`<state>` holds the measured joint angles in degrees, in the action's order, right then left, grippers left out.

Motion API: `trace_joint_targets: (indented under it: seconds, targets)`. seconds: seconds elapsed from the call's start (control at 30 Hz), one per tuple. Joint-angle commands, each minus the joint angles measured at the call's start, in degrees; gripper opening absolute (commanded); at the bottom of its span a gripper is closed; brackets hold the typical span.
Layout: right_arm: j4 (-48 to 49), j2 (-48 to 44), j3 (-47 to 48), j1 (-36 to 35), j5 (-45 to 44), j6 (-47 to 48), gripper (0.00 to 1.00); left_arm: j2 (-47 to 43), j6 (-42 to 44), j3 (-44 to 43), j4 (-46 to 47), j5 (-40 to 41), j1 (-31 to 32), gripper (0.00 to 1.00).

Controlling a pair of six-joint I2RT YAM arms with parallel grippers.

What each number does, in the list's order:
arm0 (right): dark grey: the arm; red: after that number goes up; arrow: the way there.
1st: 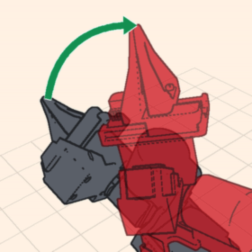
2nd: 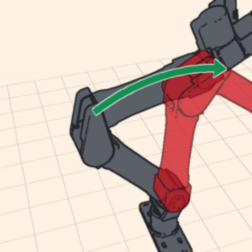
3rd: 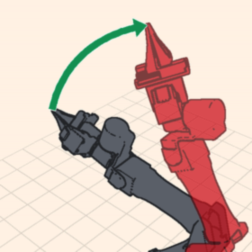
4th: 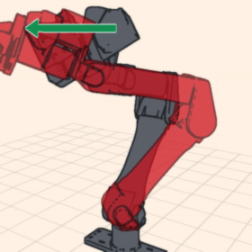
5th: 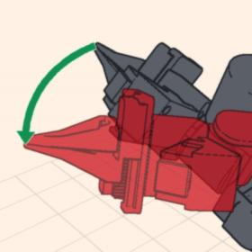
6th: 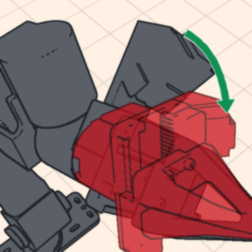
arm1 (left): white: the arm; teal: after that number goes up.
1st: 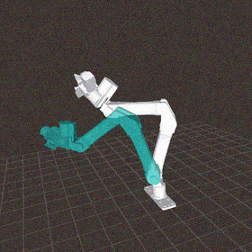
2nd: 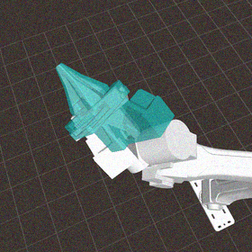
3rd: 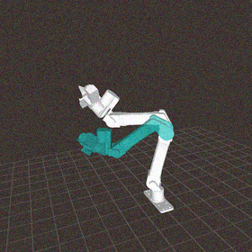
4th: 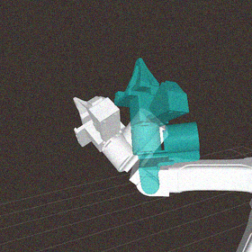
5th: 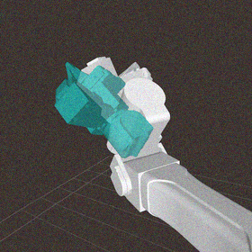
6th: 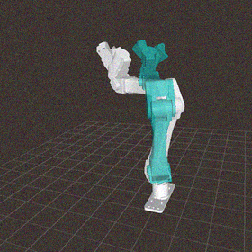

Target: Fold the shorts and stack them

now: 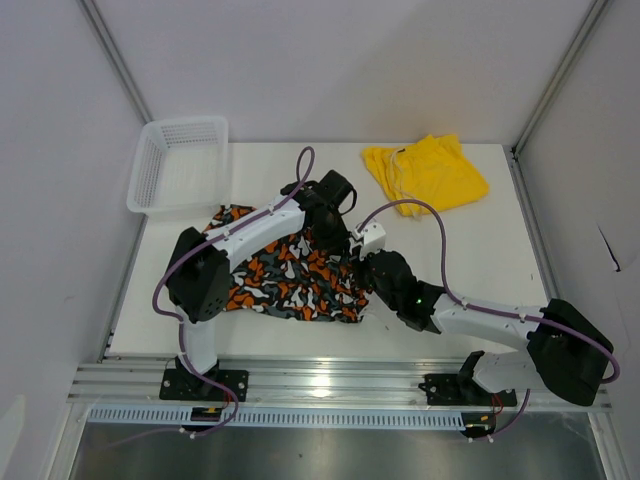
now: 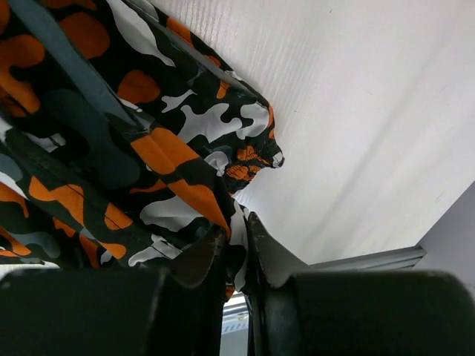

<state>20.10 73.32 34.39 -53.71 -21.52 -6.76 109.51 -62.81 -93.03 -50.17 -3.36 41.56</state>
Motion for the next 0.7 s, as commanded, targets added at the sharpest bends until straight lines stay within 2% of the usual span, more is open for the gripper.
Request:
trace_joint_targets:
  seconds: [0.0, 0.03, 0.07, 0.1, 0.13, 0.17, 0.27, 0.3, 0.4, 0.43, 0.5, 0.53, 0.63, 0.67]
  targets:
    - [4.34, -1.95, -0.11, -0.16, -0.72, 1.4, 0.0, -0.18, -0.3, -1.71, 0.69, 0.71, -0.78, 0.16]
    - [4.16, -1.78, 0.15, -0.16, -0.46, 1.49, 0.0, -0.27, -0.39, -1.54, 0.78, 1.07, -0.78, 0.05]
    - [3.55, -1.78, 0.15, -0.16, 0.15, 1.58, 0.04, -0.35, -0.47, -1.62, 0.87, 1.33, -0.87, 0.01]
    - [3.28, -1.86, 0.24, -0.16, 0.51, 1.32, 0.09, -0.44, -0.48, -1.54, 0.78, 1.33, -0.87, 0.0]
    - [2.93, -2.13, 0.24, -0.25, 0.86, 1.05, 0.2, -0.35, -0.48, -1.45, 0.95, 1.25, -0.87, 0.0]
    - [2.32, -3.17, -0.11, -0.16, 1.47, 0.79, 0.4, -0.35, -0.39, -1.62, 1.04, 1.16, -0.95, 0.0]
    - [-1.36, -6.68, -1.34, 1.24, 4.72, -2.54, 0.5, 0.0, -0.39, -1.97, 0.6, 1.07, -1.22, 0.0]
    - [-2.59, -10.35, -1.78, 2.03, 6.3, -3.77, 0.53, 0.0, -0.3, -2.06, 0.6, 1.07, -1.22, 0.0]
    - [-6.03, -18.19, -4.24, 7.99, 16.74, -9.83, 0.66, -0.44, -0.04, -1.8, 1.13, 1.42, -1.22, 0.0]
    - [-6.38, -19.43, -5.29, 12.71, 24.95, -13.85, 0.72, -0.44, 0.14, -1.8, 1.04, 1.16, -1.22, 0.0]
    - [-5.51, -20.93, -8.79, 17.92, 33.86, -18.09, 0.75, -0.44, 0.67, -1.89, 1.13, 0.72, -1.22, 0.0]
    - [-2.03, -20.76, -10.38, 22.81, 43.13, -22.37, 0.8, -0.44, 0.93, -1.63, 1.13, 0.46, -1.22, 0.0]
    - [8.76, -16.64, -15.4, 27.95, 57.32, -28.02, 0.88, -0.09, 1.81, -1.45, 1.57, -1.39, -1.13, 0.0]
    - [9.78, -15.32, -15.84, 27.79, 58.25, -28.47, 0.9, 0.26, 2.07, -1.54, 1.57, -1.65, -1.13, 0.0]
